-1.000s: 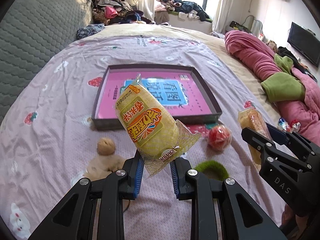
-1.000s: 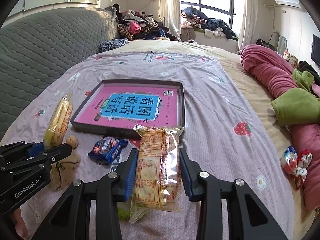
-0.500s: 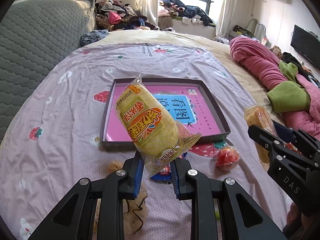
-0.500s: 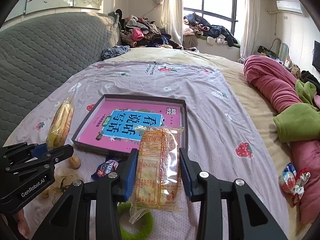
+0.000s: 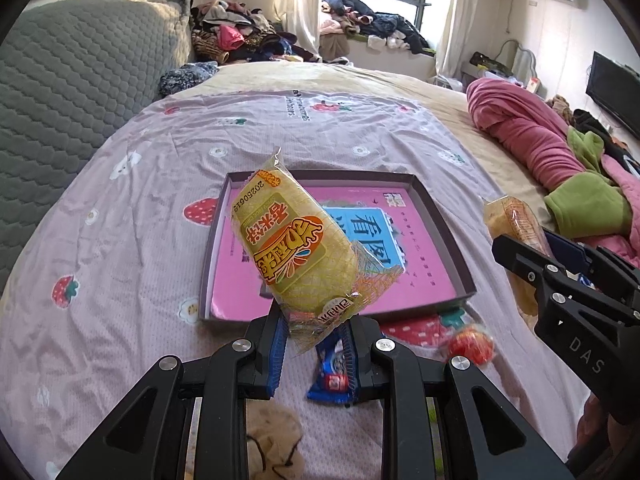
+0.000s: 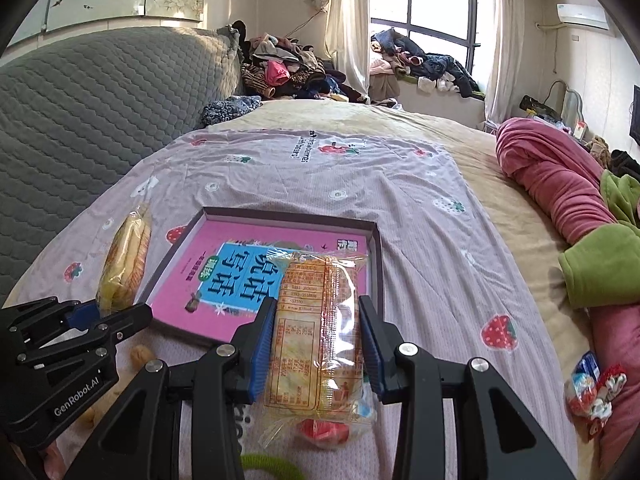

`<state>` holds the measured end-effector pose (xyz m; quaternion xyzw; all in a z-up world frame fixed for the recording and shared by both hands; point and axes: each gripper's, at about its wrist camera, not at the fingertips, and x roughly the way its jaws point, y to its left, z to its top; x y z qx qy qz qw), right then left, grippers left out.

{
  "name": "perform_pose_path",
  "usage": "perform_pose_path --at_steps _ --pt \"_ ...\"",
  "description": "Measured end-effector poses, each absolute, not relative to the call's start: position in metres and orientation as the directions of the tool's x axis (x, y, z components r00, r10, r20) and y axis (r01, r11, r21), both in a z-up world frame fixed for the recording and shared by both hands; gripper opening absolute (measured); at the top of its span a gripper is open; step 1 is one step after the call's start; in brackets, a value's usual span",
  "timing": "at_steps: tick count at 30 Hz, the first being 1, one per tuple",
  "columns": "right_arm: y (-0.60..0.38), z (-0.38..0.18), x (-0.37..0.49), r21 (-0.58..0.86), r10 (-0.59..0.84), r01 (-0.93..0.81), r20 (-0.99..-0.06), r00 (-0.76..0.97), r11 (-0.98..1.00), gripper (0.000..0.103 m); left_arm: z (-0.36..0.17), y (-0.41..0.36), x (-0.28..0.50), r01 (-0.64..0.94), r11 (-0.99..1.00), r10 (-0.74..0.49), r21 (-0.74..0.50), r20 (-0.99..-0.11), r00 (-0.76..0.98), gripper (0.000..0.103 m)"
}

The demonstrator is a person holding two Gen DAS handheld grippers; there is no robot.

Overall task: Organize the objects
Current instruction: 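Carry the yellow cake and wafer pack with both grippers over the tray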

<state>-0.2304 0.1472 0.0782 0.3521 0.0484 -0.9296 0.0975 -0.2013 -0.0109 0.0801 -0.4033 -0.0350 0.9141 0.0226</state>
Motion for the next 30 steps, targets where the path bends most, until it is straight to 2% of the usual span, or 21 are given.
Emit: perform_pose_path --at_steps 30 --pt "0.136 0.058 -0.347 -0.021 -0.156 0.235 -0.687 -0.709 -0.972 0.040 0.054 -0.020 -0.335 0.043 -0.996 0.029 -0.076 -0.752 -0.659 0.026"
